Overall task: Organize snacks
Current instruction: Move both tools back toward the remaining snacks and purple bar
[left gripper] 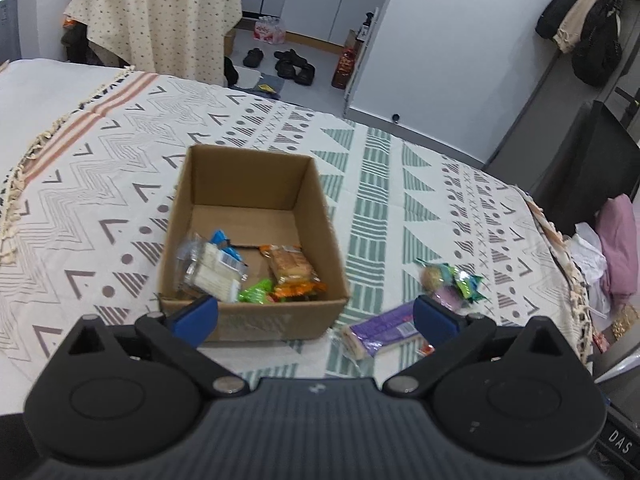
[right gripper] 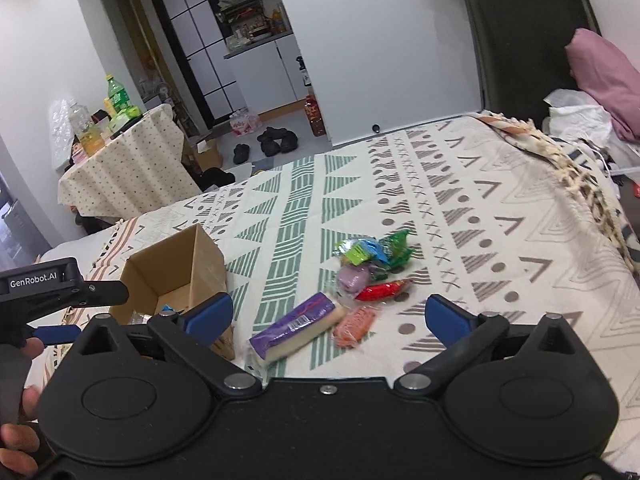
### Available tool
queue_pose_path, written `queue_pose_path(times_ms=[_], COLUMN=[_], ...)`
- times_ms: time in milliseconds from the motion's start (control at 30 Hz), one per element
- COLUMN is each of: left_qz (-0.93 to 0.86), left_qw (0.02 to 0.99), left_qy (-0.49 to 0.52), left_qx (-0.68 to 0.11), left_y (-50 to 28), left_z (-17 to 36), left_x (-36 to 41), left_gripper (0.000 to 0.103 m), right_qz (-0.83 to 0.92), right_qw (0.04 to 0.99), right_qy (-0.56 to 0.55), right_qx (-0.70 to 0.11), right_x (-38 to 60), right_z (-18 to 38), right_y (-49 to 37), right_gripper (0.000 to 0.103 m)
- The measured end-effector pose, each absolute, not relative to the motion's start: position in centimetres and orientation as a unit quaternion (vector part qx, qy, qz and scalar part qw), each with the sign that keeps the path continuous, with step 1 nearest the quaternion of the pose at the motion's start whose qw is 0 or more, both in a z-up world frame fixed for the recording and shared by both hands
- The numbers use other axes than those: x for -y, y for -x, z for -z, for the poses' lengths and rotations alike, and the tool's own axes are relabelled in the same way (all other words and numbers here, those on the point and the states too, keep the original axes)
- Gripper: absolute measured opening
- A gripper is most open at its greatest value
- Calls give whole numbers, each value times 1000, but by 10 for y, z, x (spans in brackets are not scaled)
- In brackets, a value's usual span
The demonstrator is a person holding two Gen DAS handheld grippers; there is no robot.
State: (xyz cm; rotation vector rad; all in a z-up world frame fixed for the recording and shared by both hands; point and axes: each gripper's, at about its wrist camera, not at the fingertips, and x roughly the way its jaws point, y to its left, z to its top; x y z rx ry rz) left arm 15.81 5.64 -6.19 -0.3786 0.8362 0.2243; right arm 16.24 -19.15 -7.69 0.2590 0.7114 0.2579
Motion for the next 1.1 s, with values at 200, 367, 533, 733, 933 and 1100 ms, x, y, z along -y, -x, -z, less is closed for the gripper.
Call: queue_pose_path(times_ms=[200, 367, 533, 733, 933, 1100], left_qz=[-97, -81, -75, -64, -49, -24], left_qw=[890, 887, 888, 889, 893, 892], left_qy=[163, 175, 163, 152, 145, 144], left_qx=[-414, -420, -423, -428, -424, -428], left_y=[-161, -165, -171, -181, -191, -205], left_z=[65, 70, 73, 78, 82, 92], left_x=[-35, -25, -11, 0, 11, 20], left_gripper=[103, 103, 103, 101, 94, 83], right_qz=[-100, -79, -54, -33, -25, -9], right_qw=[920, 917, 916, 917, 909, 900], right_qy=[-135, -152, -163, -158, -167, -185], right_qx=[-353, -359, -363, -365, -380, -394], right_x=[206, 218, 227, 232, 236, 241], right_z=[81, 84, 88, 91, 98, 107], right_y=[-158, -156, -155, -158, -164, -170], right_gripper=[103, 103, 103, 103, 103, 103])
